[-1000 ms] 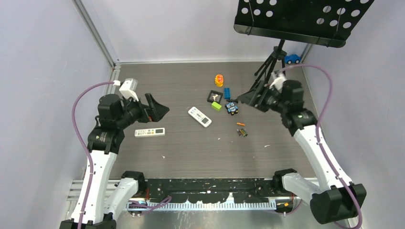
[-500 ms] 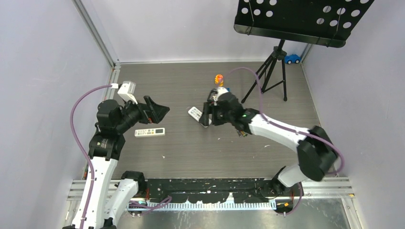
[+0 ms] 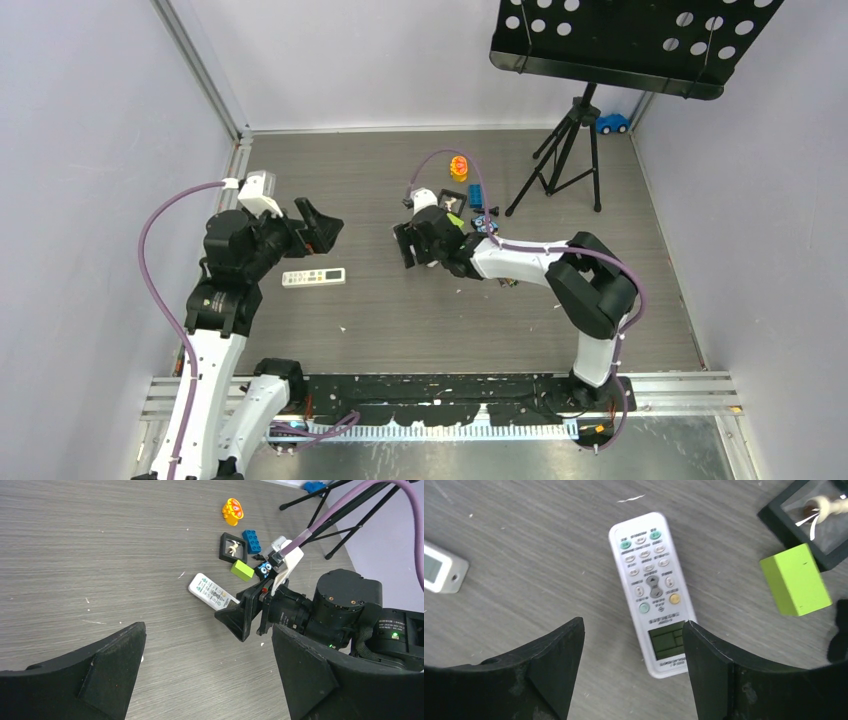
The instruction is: Load the batteries into the remote control
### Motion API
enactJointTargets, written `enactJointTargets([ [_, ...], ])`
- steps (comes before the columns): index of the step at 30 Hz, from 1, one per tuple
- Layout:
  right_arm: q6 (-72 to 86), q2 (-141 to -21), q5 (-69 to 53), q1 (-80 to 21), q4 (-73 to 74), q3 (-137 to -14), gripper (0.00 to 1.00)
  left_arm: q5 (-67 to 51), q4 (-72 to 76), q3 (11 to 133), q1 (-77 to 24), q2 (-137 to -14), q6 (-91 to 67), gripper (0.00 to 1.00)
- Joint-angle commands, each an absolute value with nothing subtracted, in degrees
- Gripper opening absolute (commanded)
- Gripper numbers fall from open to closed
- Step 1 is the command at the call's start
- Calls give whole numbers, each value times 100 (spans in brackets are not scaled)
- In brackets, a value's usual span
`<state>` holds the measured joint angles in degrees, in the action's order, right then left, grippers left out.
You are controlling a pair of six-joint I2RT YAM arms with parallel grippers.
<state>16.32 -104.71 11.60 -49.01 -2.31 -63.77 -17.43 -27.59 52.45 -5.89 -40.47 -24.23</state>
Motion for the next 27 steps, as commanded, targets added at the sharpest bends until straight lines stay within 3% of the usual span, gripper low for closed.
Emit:
enactJointTargets([
  [1, 1157, -10687, 1855, -4922, -540, -6720, 80, -1426, -2769, 5264, -598, -4010, -2226, 100],
  [4, 1081, -10983, 1948, -4898, 46, -7125, 85, -1267, -2850, 5265, -599, -3985, -2199, 100],
  [17, 299, -11802, 468, -4369, 1408, -8146, 89, -1247, -2882, 5237, -598, -3972, -2164, 100],
  [27, 26, -12348, 995, -4315, 1606, -8679, 71, -1240, -2856, 5229, -598, -4030, -2214, 100],
])
